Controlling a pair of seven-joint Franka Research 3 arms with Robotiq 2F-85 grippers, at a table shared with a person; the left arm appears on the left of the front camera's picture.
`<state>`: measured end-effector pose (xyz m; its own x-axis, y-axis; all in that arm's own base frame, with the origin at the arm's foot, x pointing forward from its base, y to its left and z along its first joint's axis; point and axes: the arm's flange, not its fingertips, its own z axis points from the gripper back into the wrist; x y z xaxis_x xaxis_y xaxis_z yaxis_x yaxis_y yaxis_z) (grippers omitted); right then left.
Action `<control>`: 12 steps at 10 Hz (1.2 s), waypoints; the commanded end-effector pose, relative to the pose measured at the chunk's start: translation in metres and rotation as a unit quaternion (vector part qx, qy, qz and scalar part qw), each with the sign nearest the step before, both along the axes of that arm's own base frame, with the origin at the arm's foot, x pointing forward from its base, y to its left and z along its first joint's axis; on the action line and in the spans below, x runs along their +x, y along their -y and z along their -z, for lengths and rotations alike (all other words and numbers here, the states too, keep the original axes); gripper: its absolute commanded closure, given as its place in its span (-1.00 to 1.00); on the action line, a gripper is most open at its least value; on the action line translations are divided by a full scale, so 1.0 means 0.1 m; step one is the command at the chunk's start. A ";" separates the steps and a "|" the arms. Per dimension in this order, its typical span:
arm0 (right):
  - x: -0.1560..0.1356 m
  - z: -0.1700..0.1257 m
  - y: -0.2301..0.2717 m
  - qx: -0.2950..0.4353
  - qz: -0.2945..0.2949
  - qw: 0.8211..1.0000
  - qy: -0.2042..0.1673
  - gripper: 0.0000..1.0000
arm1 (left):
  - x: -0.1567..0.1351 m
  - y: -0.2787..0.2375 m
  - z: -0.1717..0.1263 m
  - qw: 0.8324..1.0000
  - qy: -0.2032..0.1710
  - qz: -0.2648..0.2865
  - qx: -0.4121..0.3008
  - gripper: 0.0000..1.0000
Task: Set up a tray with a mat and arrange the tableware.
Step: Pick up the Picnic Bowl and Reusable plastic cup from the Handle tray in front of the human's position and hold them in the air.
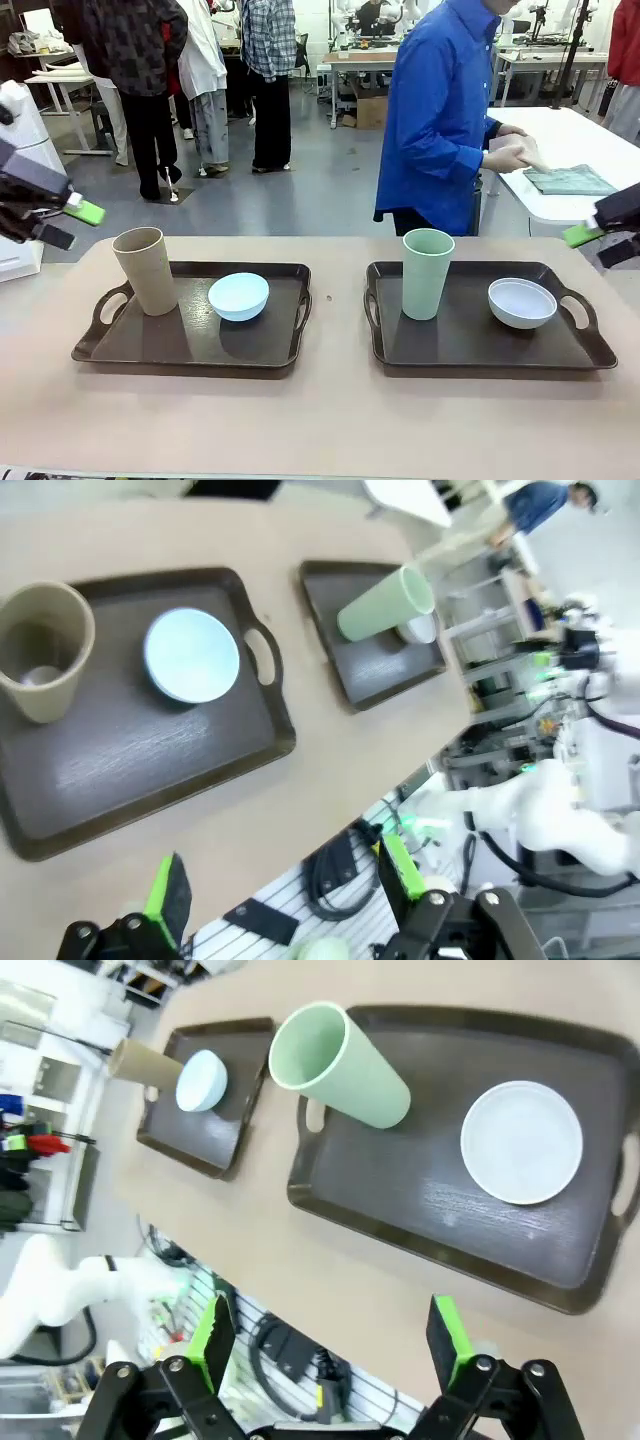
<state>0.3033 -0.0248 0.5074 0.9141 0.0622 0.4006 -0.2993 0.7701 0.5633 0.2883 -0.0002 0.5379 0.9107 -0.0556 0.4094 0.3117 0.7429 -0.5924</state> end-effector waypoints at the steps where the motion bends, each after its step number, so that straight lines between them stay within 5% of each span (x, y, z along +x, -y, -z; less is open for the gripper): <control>1: -0.34 0.54 0.27 0.072 0.018 0.997 -0.012 -1.00 | 0.09 -0.27 0.21 0.998 -0.030 -0.006 -0.060 -1.00; 4: -0.36 0.74 0.91 0.146 0.075 0.986 -0.033 -1.00 | 0.41 -0.71 0.47 0.987 -0.075 -0.040 -0.138 -1.00; 6: -0.25 0.85 1.20 0.148 0.098 0.980 -0.090 -1.00 | 0.58 -0.72 0.60 0.982 -0.095 -0.049 -0.157 -1.00; 12: -0.08 0.65 1.03 0.107 0.114 0.983 -0.094 -1.00 | 0.43 -0.57 0.46 0.978 -0.116 -0.155 -0.073 -1.00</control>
